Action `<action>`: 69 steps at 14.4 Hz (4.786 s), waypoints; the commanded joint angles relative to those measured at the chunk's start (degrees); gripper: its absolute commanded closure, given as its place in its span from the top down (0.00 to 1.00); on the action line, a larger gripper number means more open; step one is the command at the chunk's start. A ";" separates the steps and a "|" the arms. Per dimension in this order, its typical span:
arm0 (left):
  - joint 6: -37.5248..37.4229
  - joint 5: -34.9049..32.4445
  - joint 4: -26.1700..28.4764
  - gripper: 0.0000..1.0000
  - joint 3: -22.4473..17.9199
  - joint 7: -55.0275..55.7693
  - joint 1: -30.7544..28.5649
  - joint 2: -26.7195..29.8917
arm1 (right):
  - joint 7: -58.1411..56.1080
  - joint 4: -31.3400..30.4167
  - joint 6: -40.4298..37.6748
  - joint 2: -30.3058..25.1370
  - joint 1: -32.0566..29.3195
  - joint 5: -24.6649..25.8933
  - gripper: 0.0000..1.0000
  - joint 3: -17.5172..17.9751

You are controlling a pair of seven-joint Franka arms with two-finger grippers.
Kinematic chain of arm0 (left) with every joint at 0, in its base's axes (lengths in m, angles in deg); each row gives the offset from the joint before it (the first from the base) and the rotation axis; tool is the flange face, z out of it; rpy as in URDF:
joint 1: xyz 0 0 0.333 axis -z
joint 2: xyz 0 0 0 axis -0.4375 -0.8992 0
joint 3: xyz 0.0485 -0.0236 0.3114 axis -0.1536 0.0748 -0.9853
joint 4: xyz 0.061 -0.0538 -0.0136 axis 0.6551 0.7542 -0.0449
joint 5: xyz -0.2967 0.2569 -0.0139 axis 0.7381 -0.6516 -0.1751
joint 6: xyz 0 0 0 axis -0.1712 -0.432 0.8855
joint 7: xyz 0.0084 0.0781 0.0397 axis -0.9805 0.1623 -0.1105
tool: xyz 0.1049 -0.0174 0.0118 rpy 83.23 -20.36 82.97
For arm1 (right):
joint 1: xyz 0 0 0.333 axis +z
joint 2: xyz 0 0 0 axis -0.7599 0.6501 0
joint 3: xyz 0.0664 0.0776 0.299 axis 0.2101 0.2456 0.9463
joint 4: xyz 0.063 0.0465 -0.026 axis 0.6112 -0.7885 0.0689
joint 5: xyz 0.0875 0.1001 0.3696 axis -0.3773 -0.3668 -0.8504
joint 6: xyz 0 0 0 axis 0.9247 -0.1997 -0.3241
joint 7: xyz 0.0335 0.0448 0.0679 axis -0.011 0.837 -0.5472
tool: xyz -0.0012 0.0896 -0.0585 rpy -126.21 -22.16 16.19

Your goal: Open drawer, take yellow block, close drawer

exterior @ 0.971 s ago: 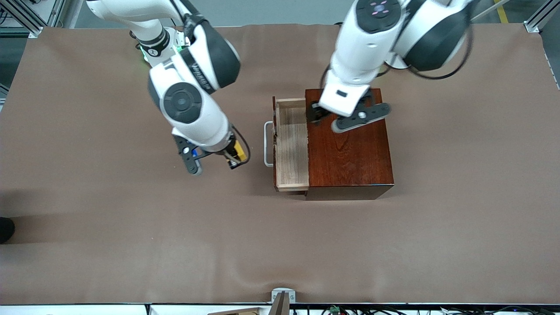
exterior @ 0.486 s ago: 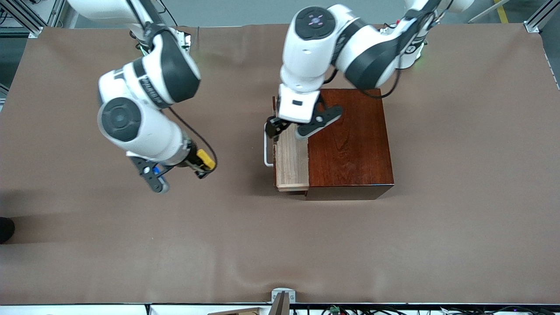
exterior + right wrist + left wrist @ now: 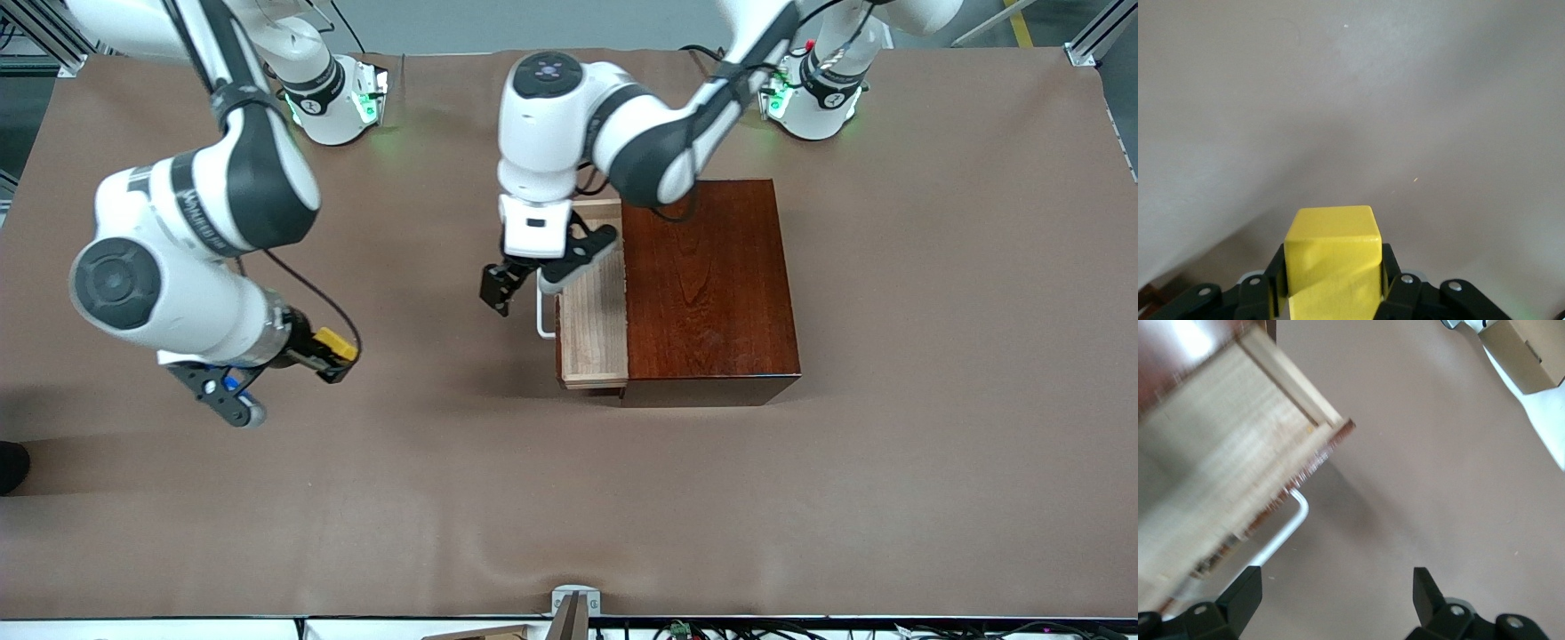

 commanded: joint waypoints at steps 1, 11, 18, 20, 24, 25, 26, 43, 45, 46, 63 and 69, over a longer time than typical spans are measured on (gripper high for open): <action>3.29 -1.12 -5.50 1.00 -5.32 7.43 4.85 -6.80 | -6.59 -2.34 0.64 -1.10 -3.40 0.69 0.00 1.12; 4.28 -1.20 -5.06 1.00 -9.82 19.84 10.58 -12.08 | -31.64 -12.18 9.17 -1.01 -11.58 3.86 0.00 1.03; -1.52 -1.55 -4.54 1.00 -9.91 19.40 11.02 -12.79 | -43.59 -22.99 20.05 -1.28 -16.93 5.44 0.00 1.03; -4.51 -1.55 -4.45 1.00 -10.00 18.87 10.50 -12.27 | -47.20 -25.28 23.65 -1.01 -18.96 5.44 0.00 1.03; -8.29 -0.94 -4.45 1.00 -9.82 18.87 8.04 -11.39 | -51.16 -33.27 34.55 -0.84 -20.72 5.44 0.00 1.03; -9.61 -0.85 -4.36 1.00 -9.82 18.87 7.51 -11.30 | -51.52 -33.55 35.27 -0.58 -21.16 5.44 0.00 1.03; -11.19 -0.85 -4.36 1.00 -9.82 18.87 7.42 -11.30 | -52.57 -33.55 35.27 -0.23 -21.77 5.44 0.00 1.12; -21.66 -1.73 -3.57 1.00 -9.91 18.26 5.04 -11.30 | -54.60 -38.21 44.51 2.94 -23.36 5.18 1.00 1.20; -21.66 -1.73 -3.66 1.00 -9.91 17.03 5.04 -11.30 | -54.78 -37.77 44.24 2.77 -23.27 5.18 1.00 1.29; -21.66 -1.90 -3.66 1.00 -9.91 15.46 5.13 -11.21 | -54.95 -37.16 44.07 2.59 -23.36 5.18 1.00 1.29; -20.69 -5.69 -3.31 1.00 -9.39 -23.72 0.22 6.53 | -55.13 -19.06 22.53 -3.30 -21.16 4.65 1.00 1.64; -24.29 -0.24 4.07 1.00 -9.38 -45.34 -9.44 19.27 | -60.92 -13.35 15.51 -6.63 -21.34 4.74 1.00 1.56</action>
